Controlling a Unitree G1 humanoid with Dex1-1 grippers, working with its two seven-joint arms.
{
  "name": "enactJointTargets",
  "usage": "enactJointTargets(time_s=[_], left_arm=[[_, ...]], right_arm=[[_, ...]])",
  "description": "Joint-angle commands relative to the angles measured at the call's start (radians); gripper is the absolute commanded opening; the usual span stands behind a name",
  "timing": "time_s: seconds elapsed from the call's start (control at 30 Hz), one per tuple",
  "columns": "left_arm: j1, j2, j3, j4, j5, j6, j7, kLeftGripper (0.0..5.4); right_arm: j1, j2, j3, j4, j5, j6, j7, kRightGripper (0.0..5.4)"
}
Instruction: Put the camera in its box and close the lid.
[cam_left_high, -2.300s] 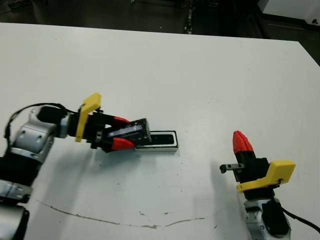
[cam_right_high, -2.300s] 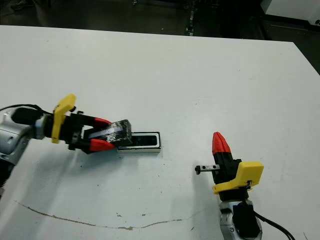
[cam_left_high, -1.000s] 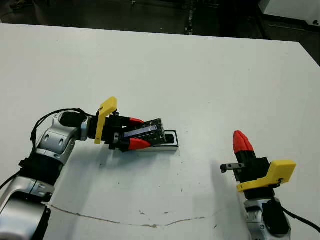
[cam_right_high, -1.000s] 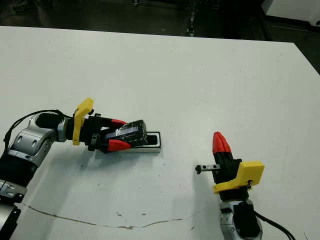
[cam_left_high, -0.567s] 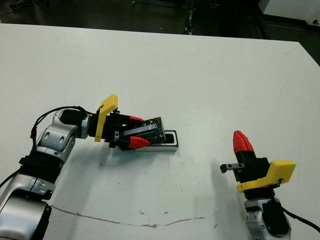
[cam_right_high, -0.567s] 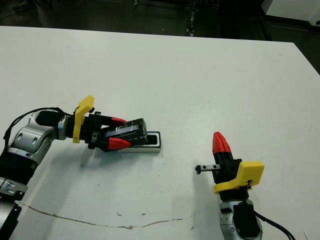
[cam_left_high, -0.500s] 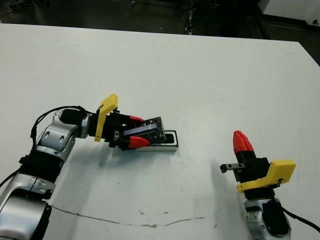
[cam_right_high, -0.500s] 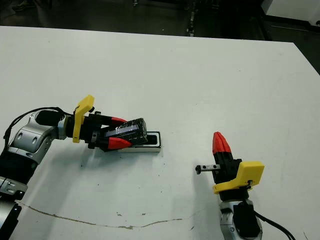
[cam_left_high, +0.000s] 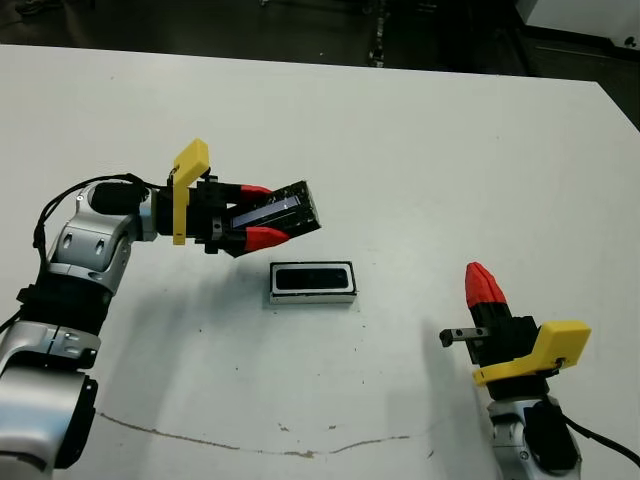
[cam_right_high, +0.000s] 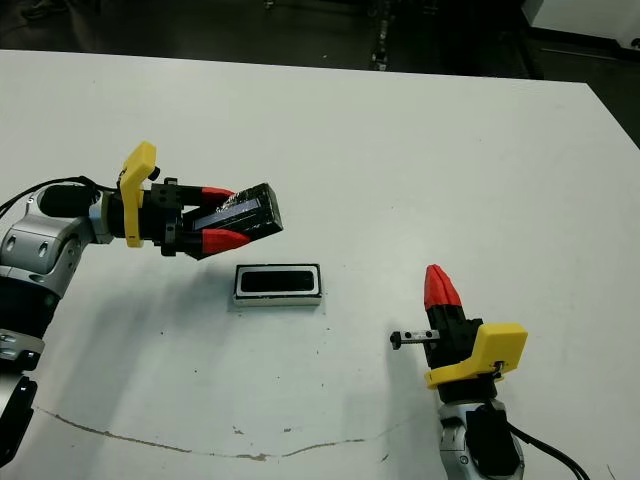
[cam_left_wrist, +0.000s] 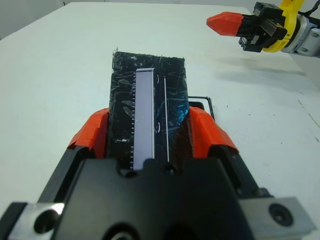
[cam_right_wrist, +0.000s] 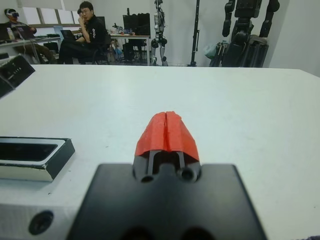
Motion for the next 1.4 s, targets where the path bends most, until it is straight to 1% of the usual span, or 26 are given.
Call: enactJointTargets(time_s=[0.03, 0.2, 0.43, 0.57, 0.77, 0.87, 1.07, 1.27, 1.4], left_arm=[[-0.017, 0.004, 0.022, 0.018, -0.009, 0.006, 0.0, 3.13], [-0.019, 0.005, 0.042, 0.019, -0.015, 0.009, 0.004, 3.13], [-0.014, 0.002, 0.029, 0.033, 0.0, -0.002, -0.006, 3.13], [-0.01, -0.002, 0.016, 0.047, 0.004, 0.002, -0.022, 3.13], [-0.001, -0.009, -0.016, 0.066, 0.019, 0.019, -0.039, 3.13], [0.006, -0.008, -0.041, 0.06, 0.038, 0.012, -0.04, 3.13], [0.022, -0.009, -0.074, 0.049, 0.051, 0.03, -0.051, 3.13], [0.036, -0.01, -0.089, 0.03, 0.046, 0.086, -0.061, 3.13], [0.042, -0.012, -0.092, 0.027, 0.043, 0.081, -0.081, 3.13]], right_arm=[[0.012, -0.01, -0.002, 0.009, -0.004, -0.012, 0.0, 0.0], [0.012, -0.006, 0.002, 0.005, -0.001, -0.004, -0.002, 0.0], [0.013, -0.007, 0.003, 0.007, 0.004, -0.007, 0.0, 0.0], [0.014, -0.01, 0.003, 0.01, -0.005, -0.015, 0.0, 0.0], [0.018, -0.008, 0.004, 0.001, -0.005, -0.001, -0.005, 0.0], [0.016, -0.008, 0.005, 0.01, -0.016, -0.019, -0.007, 0.0], [0.017, -0.01, 0.006, 0.015, -0.01, -0.024, 0.002, 0.0], [0.018, -0.006, 0.006, 0.014, -0.012, -0.022, -0.003, 0.0], [0.018, -0.006, 0.006, 0.011, -0.014, -0.019, -0.006, 0.0]])
